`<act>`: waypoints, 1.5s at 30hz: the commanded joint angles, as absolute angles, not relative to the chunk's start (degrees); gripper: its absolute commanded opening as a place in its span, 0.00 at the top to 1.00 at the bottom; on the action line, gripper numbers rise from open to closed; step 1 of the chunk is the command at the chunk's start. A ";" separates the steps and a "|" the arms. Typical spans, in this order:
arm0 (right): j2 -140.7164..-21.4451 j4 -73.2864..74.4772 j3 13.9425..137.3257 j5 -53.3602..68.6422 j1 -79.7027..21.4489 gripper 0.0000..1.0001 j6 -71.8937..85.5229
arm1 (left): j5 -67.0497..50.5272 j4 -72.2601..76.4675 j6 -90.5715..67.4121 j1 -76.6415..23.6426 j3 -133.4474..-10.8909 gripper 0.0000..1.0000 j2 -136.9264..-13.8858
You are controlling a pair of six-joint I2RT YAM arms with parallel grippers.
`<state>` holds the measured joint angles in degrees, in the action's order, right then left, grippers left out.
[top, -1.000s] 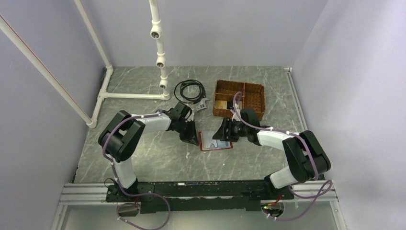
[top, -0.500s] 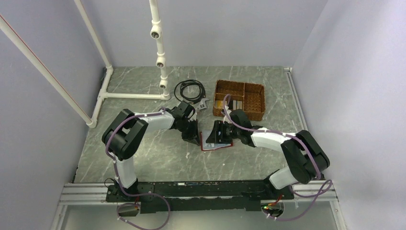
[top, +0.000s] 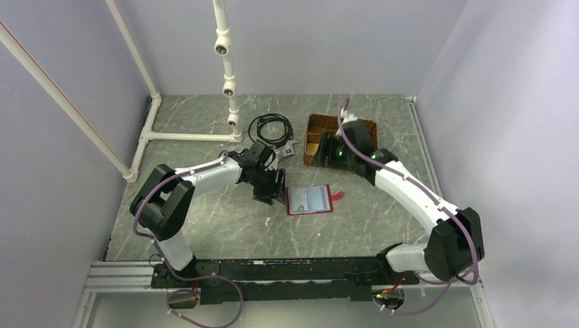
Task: Put the credit cards into the card holder
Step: Pick up the credit card from the storage box.
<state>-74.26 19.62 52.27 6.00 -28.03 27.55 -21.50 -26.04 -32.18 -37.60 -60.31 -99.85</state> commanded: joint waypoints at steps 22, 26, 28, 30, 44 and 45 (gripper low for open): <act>-108.87 27.48 84.62 -1.28 -16.68 0.67 21.66 | -38.77 -32.49 -20.24 -32.87 -88.27 0.24 -111.64; -110.34 27.19 84.40 -0.26 -16.53 0.67 21.71 | -40.62 -32.18 -22.01 -31.36 -92.65 0.25 -114.77; -110.62 26.48 83.85 -0.26 -16.32 0.67 21.67 | -41.56 -31.30 -22.67 -31.01 -93.86 0.25 -115.84; -111.13 26.29 83.68 -0.26 -16.19 0.67 21.62 | -41.26 -30.78 -23.48 -30.87 -94.85 0.25 -116.84; -114.69 24.98 83.76 4.66 -15.77 0.68 21.92 | -39.35 -26.79 -29.96 -28.44 -103.76 0.28 -125.59; -114.63 24.58 83.64 5.90 -15.74 0.68 21.97 | -39.43 -26.42 -30.28 -28.47 -104.01 0.28 -126.01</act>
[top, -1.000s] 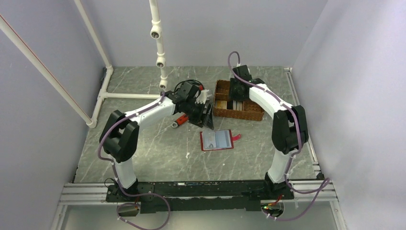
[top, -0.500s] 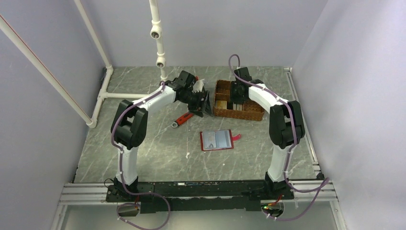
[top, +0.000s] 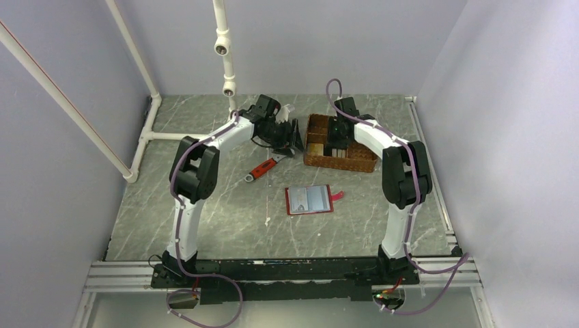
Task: Put the credit cards into the card holder
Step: Pick up the credit card from the storage box.
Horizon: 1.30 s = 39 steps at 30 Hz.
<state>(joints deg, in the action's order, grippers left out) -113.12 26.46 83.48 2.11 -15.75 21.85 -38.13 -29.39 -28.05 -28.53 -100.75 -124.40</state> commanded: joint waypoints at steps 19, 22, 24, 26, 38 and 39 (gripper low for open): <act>-112.72 11.42 78.36 23.47 -14.67 0.80 30.84 | -43.00 -22.19 -33.93 -28.55 -105.86 0.38 -129.99; -113.24 10.14 78.30 24.10 -14.67 0.80 31.61 | -43.72 -21.81 -34.20 -28.76 -106.27 0.41 -130.54; -113.85 10.25 79.08 24.40 -14.60 0.81 31.85 | -44.00 -21.73 -34.36 -28.89 -106.59 0.42 -130.77; -114.28 9.93 79.18 23.93 -14.68 0.81 31.90 | -44.18 -21.88 -34.22 -29.12 -106.92 0.42 -130.86; -115.63 14.20 80.83 15.14 -16.33 0.73 27.60 | -43.92 -22.56 -33.63 -29.27 -107.11 0.42 -130.41; -115.66 14.36 81.01 14.72 -16.54 0.71 27.22 | -43.81 -22.61 -33.48 -29.33 -106.95 0.42 -130.23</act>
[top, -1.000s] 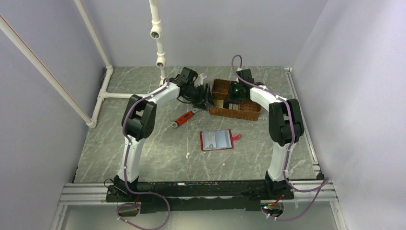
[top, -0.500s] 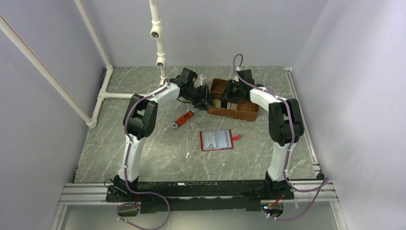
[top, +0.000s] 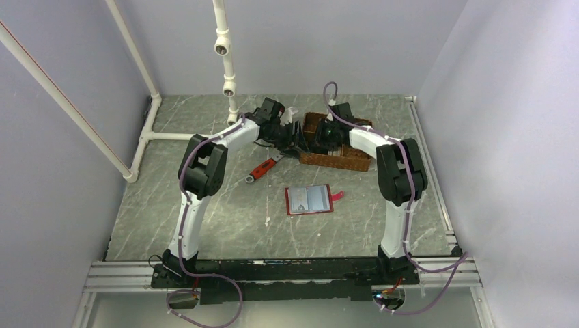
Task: Put the credit cards into the card holder
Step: Pick up the credit card from the storage box.
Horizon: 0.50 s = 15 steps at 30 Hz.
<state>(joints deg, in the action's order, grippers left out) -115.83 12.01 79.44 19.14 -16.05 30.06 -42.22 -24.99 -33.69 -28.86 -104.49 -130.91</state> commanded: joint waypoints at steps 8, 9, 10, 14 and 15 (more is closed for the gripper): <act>-117.54 19.02 85.01 4.73 -20.43 0.51 23.57 | -43.23 -22.19 -33.45 -29.27 -105.72 0.42 -129.24; -118.26 19.82 85.85 2.87 -21.38 0.51 23.17 | -43.10 -22.09 -33.41 -29.27 -105.43 0.42 -129.06; -118.98 20.65 86.55 0.81 -22.05 0.51 22.97 | -42.93 -21.99 -33.43 -29.27 -105.20 0.42 -128.83; -116.81 17.72 84.38 -1.21 -21.93 0.85 24.30 | -41.89 -21.54 -33.31 -29.18 -103.56 0.42 -127.79; -115.58 17.02 84.08 -0.67 -21.69 0.95 24.22 | -41.71 -21.32 -33.39 -29.09 -103.03 0.42 -127.64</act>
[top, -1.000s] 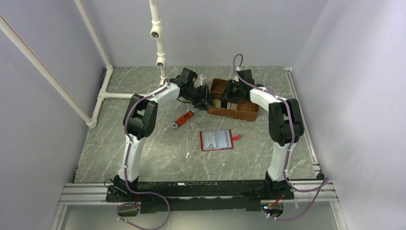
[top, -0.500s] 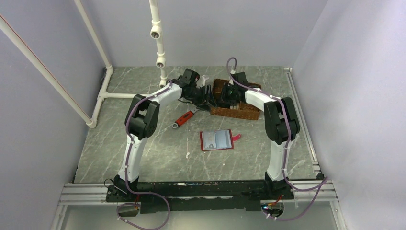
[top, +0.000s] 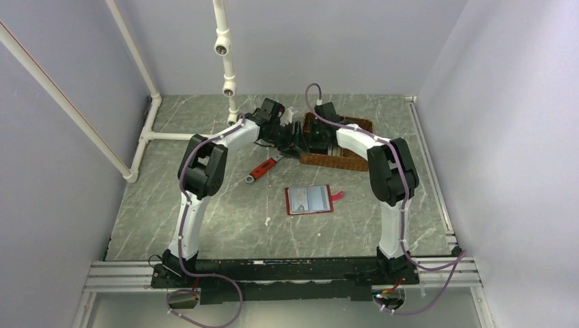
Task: Put the credit cards into the card holder
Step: Pick up the credit card from the storage box.
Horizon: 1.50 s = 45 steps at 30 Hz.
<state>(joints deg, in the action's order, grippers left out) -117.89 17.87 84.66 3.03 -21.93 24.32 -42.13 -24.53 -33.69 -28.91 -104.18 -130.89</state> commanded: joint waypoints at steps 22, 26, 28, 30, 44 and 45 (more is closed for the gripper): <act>-111.54 22.24 82.34 4.17 -17.31 0.67 23.16 | -42.50 -21.90 -33.34 -28.48 -104.10 0.40 -128.21; -112.12 22.04 82.00 3.35 -17.31 0.66 23.05 | -42.54 -21.95 -33.44 -28.47 -104.71 0.40 -128.63; -111.98 22.00 81.68 2.86 -17.31 0.64 22.71 | -42.62 -21.99 -33.45 -28.45 -104.83 0.40 -128.76; -111.68 22.16 81.50 2.32 -17.32 0.62 22.36 | -42.70 -22.02 -33.39 -28.48 -104.81 0.40 -128.83; -109.62 22.21 80.40 0.18 -17.32 0.58 21.69 | -42.68 -22.11 -33.30 -28.48 -104.98 0.39 -129.02; -109.75 22.38 80.34 0.18 -17.32 0.58 21.75 | -42.74 -22.14 -33.28 -28.48 -105.07 0.39 -128.96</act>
<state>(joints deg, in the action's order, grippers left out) -112.38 21.96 81.21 2.74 -17.65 22.68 -41.74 -22.96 -33.69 -28.58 -102.59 -130.67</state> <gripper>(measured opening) 0.416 0.605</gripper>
